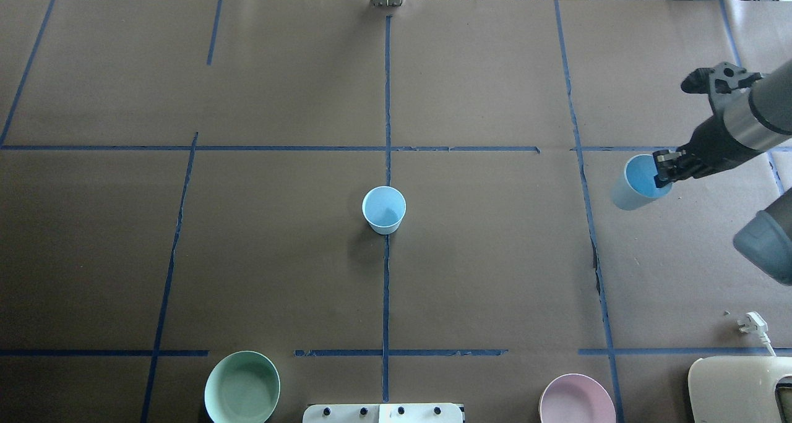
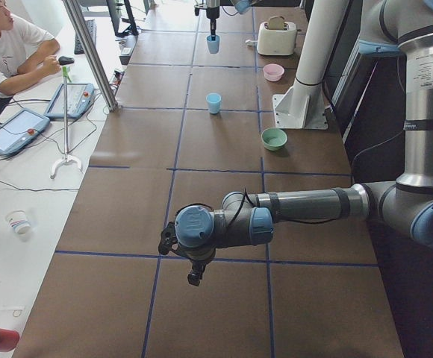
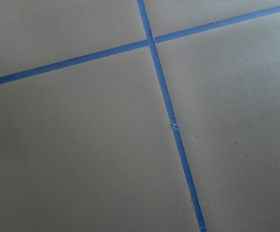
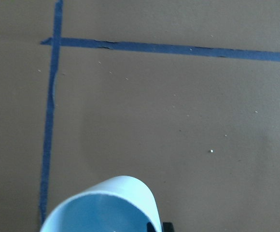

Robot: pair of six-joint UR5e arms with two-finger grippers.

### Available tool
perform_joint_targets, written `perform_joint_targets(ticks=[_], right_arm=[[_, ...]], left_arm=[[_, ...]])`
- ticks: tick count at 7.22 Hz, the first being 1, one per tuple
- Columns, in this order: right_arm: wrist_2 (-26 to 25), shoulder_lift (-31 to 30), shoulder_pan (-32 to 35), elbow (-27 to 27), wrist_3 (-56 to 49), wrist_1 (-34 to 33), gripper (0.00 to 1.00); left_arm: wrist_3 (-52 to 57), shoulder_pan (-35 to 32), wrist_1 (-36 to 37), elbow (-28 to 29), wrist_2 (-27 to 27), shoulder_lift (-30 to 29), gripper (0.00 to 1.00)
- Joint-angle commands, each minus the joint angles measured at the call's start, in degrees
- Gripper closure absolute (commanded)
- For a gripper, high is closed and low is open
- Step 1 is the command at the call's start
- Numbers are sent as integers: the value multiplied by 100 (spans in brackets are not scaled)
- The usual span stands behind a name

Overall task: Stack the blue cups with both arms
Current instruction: 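Carry the cup with the right gripper over the center cup and lower it inside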

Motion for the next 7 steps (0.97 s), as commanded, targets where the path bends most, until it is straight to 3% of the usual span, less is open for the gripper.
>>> perform_joint_targets(ticks=[1,2,4,7], right_arm=[[-358,1378,-950,-21,1739,-629,100],[-595,1915,-1258,-21,2259,-997,100],[-1156,2594,-1908,-160,3201,-1063,100],[-1897,3228,-2386,-880,3662,-1028,100]], left_arm=[[-497,0,-3,-8,53,-9,0],[-849,9,-3,-25,89,-18,0],[-1011,17,-3,-96,89,-35,0],[-1011,17,-3,-114,80,-35,0]])
